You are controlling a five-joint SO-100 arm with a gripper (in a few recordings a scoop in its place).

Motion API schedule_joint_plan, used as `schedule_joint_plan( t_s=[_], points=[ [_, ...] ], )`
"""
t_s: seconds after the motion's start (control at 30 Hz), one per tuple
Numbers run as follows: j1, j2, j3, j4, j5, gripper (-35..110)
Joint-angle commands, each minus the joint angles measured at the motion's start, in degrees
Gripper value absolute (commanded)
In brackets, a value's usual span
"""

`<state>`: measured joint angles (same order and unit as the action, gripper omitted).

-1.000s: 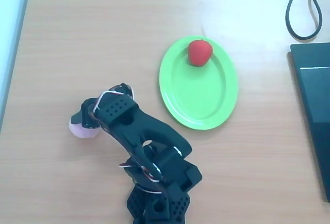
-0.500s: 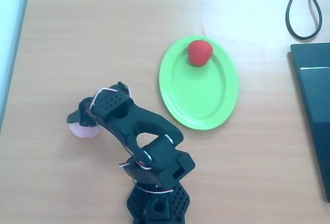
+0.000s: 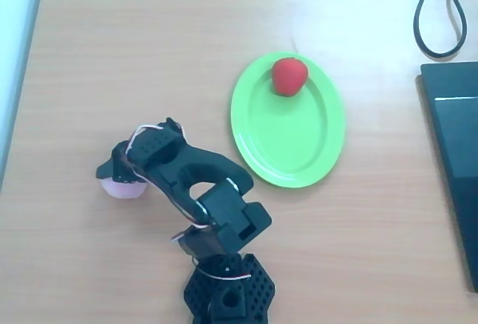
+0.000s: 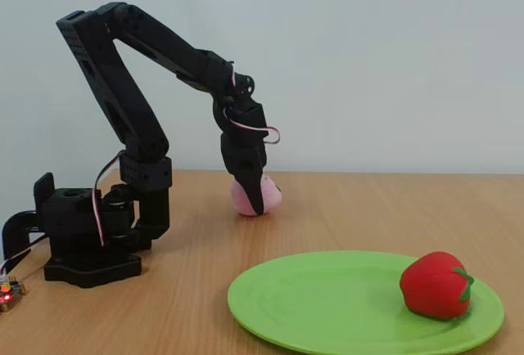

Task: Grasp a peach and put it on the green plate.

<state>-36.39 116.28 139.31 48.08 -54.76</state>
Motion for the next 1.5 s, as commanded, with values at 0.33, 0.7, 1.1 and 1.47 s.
schedule_joint_plan(
  t_s=[0.33, 0.7, 1.1, 1.47],
  points=[
    [0.3, -1.0, -1.5, 0.1, -0.2, 30],
    [0.4, 0.1, -1.7, 0.1, -0.2, 29],
    [1.5, 4.8, -1.4, 0.1, -0.2, 27],
    [6.4, 10.6, -1.6, 0.3, -0.4, 26]
  ],
)
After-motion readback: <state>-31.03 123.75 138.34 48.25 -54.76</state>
